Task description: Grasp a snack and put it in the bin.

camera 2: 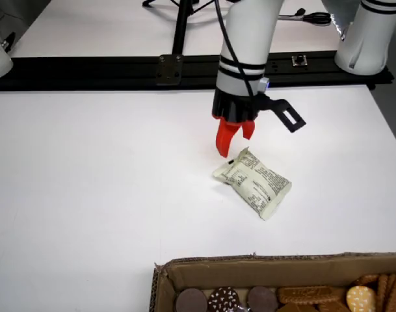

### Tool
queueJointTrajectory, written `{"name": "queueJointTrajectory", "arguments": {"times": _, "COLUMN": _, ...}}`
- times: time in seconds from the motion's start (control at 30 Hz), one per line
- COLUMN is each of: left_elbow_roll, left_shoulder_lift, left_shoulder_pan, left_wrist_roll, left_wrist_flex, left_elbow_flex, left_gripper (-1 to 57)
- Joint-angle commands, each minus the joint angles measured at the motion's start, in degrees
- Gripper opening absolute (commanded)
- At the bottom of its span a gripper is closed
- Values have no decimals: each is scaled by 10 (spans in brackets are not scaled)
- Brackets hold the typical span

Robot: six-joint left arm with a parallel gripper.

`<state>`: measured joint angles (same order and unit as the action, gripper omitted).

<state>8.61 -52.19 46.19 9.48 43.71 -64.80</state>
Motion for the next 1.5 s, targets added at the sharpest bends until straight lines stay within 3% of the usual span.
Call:
{"name": "queueJointTrajectory", "arguments": {"times": 0.03, "left_elbow_roll": -1, "left_shoulder_lift": -9, "left_shoulder_pan": -7, "left_wrist_roll": -1, "left_wrist_flex": -1, "left_elbow_flex": -1, "left_gripper": 441}}
{"name": "queueJointTrajectory", "arguments": {"times": 0.53, "left_elbow_roll": -4, "left_shoulder_lift": -48, "left_shoulder_pan": -28, "left_wrist_roll": 2, "left_wrist_flex": -22, "left_elbow_flex": 7, "left_gripper": 475}}
{"name": "queueJointTrajectory", "arguments": {"times": 1.17, "left_elbow_roll": -6, "left_shoulder_lift": -114, "left_shoulder_pan": -32, "left_wrist_roll": 19, "left_wrist_flex": -33, "left_elbow_flex": 53, "left_gripper": 473}}
{"name": "queueJointTrajectory", "arguments": {"times": 1.3, "left_elbow_roll": -5, "left_shoulder_lift": -121, "left_shoulder_pan": -32, "left_wrist_roll": 24, "left_wrist_flex": -34, "left_elbow_flex": 57, "left_gripper": 445}}
{"name": "queueJointTrajectory", "arguments": {"times": 1.5, "left_elbow_roll": -4, "left_shoulder_lift": -125, "left_shoulder_pan": -27, "left_wrist_roll": 30, "left_wrist_flex": -34, "left_elbow_flex": 59, "left_gripper": 344}}
